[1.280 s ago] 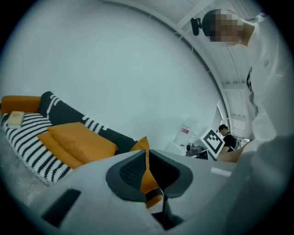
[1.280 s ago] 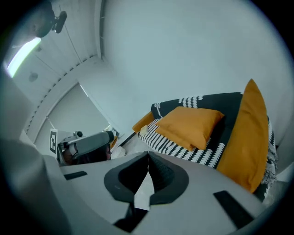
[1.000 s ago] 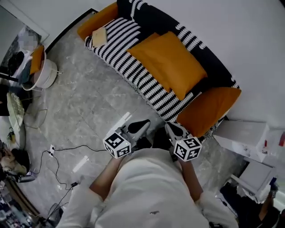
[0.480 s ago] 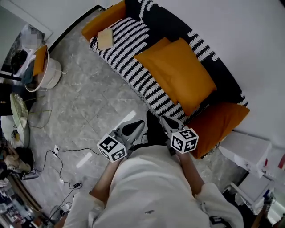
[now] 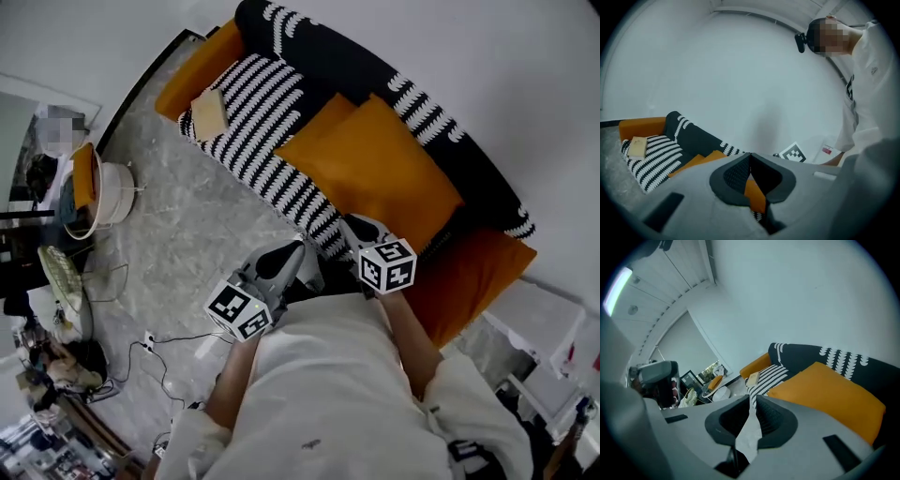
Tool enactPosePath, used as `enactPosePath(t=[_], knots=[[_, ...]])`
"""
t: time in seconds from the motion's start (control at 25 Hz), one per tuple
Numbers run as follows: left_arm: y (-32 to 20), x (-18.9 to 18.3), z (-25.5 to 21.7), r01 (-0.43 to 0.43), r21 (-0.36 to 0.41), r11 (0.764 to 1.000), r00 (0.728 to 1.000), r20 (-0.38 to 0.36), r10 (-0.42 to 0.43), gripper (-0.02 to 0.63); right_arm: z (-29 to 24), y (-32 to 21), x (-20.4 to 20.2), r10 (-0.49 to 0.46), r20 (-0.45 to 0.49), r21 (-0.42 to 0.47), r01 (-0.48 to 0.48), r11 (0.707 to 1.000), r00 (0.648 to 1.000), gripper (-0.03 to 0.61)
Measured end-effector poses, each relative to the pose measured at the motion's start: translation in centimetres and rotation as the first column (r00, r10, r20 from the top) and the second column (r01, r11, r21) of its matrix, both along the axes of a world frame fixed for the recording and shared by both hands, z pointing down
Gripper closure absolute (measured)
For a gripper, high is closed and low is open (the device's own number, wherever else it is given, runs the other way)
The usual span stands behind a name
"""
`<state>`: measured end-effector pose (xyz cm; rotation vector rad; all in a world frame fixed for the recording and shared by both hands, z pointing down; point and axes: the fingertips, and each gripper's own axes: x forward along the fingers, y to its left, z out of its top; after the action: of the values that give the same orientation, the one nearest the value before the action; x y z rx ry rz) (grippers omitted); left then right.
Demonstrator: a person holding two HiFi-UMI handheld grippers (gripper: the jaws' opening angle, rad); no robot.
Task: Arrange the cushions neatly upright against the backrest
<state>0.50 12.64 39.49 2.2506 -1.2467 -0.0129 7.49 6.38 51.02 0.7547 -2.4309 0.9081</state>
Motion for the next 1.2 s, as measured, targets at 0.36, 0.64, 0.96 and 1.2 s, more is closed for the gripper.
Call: enactPosePath(t=[0.36,0.64,0.96,1.2], knots=[[-2.6,0.8,2.3,-0.15,-0.126,0.981,0.989,-0.01,0.15,0.601,7.7,-0.4,6.3,0.234,-0.13,-0.141,-0.251,0.958,0.964,0.426],[-5.2,3.0,5.3,-0.299,-0.184,0.936,0.952,0.012,0.307,0.6,13.8,1.9,14.1,0.454,-0.268,-0.19,-0.508,0.84,0.85,0.342],[-4.9,6.3,7.4,-0.407,-0.266,0.874,0.907,0.001,0.422,0.601,19.7,6.1,23.3,0.557,-0.463,-0.164,-0.684,0.711,0.69,0.269],[-3.9,9.4,9.0,-0.47,-0.323,0.821,0.872,-0.025,0.49,0.601,24.0,6.4,25.8,0.496,-0.509,-0.206,-0.659,0.723,0.704,0.212]])
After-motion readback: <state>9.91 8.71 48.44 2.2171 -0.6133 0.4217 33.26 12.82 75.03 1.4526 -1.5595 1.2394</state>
